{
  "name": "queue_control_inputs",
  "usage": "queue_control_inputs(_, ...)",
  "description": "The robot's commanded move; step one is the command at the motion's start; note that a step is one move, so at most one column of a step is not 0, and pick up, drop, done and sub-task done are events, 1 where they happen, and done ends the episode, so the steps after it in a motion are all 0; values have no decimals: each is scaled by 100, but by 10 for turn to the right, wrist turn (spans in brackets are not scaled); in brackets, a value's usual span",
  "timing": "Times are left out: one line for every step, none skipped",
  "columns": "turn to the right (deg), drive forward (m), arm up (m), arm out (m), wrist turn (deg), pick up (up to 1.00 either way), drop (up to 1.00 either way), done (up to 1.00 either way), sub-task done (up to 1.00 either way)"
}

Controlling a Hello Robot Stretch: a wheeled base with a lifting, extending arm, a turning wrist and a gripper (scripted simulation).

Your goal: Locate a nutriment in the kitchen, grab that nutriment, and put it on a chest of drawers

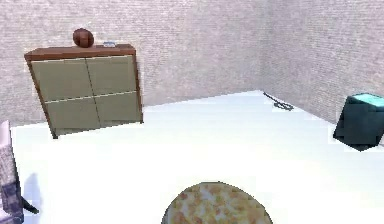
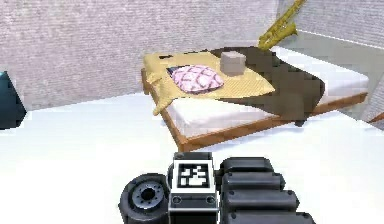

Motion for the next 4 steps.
queue_control_inputs(-210,0,0,0,0,0,0,0,0)
queue_control_inputs(0,100,0,0,0,0,0,0,0)
queue_control_inputs(0,70,0,0,0,0,0,0,0)
queue_control_inputs(-270,0,0,0,0,0,0,0,0)
